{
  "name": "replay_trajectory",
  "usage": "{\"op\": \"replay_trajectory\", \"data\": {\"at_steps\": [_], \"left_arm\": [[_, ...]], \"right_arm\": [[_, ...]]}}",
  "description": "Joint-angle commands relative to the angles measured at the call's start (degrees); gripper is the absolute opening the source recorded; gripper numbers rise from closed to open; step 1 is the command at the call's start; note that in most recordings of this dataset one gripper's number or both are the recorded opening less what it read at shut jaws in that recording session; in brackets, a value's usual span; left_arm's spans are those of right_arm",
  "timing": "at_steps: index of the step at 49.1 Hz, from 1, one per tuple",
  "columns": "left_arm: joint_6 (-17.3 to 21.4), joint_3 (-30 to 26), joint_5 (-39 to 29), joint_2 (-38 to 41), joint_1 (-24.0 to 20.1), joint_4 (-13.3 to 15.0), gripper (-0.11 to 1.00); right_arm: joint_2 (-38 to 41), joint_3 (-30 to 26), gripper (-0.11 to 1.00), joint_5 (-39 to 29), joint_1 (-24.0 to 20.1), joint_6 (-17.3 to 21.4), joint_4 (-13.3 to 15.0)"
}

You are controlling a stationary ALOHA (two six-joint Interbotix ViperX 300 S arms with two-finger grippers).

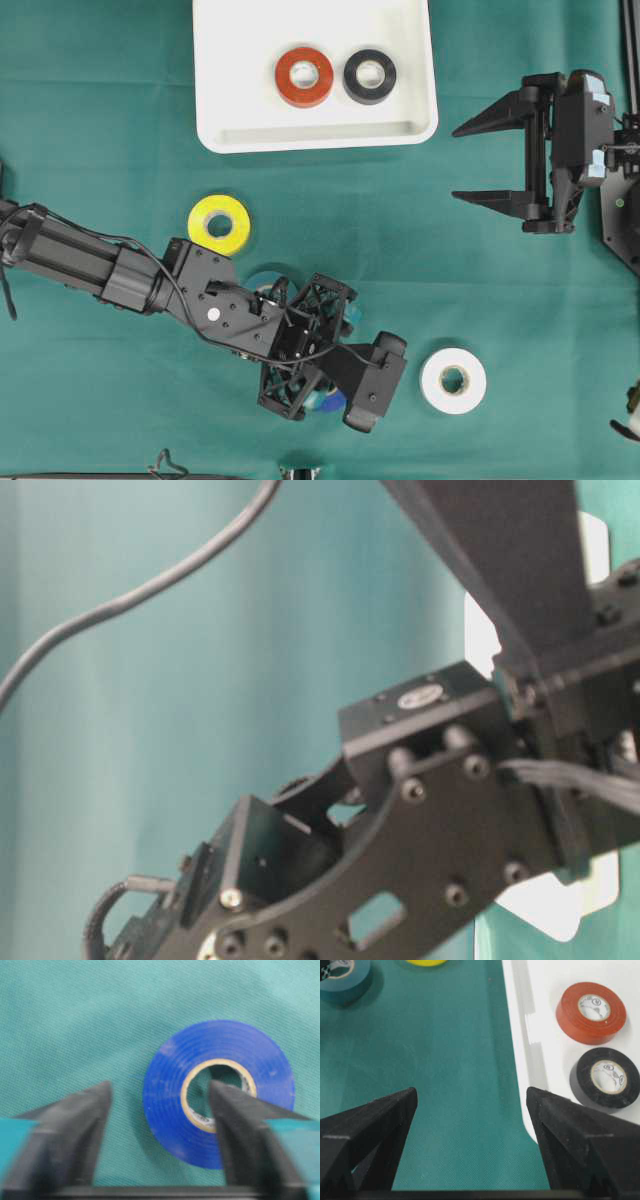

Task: Pick up the tape from a random location and place it into the white case.
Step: 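Lower the left gripper into the blue roll's hole and close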

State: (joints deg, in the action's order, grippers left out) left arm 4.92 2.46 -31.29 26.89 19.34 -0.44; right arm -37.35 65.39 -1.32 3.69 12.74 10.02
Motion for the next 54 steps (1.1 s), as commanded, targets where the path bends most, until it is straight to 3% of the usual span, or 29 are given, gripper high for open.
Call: {"op": "replay_trajectory", "data": {"at_steps": [1,6,8,31,54], "left_arm": [[0.35,-0.44,0.26,-1.23,0.26,-0.09,0.59],[0.79,-0.53,-0.18,-1.32,0.53,-0.09,0.28],[0.97,-0.53,-0.26,-1.23,0.62,-0.09,0.22],[0.88,-0.62,-1.32,-2.02,0.88,0.09,0.22],[0.62,-0.79,-7.21,-11.25,1.05,0.09,0.22]], "right_arm": [[0.09,-1.32,0.86,0.18,0.09,0.00,0.09],[0.09,-1.32,0.86,0.26,0.09,0.09,0.09],[0.09,-1.41,0.86,0.18,0.00,0.09,0.09],[0.09,-1.41,0.86,0.26,0.09,0.18,0.09],[0.09,-1.41,0.86,-0.18,0.09,0.26,0.09]]}}
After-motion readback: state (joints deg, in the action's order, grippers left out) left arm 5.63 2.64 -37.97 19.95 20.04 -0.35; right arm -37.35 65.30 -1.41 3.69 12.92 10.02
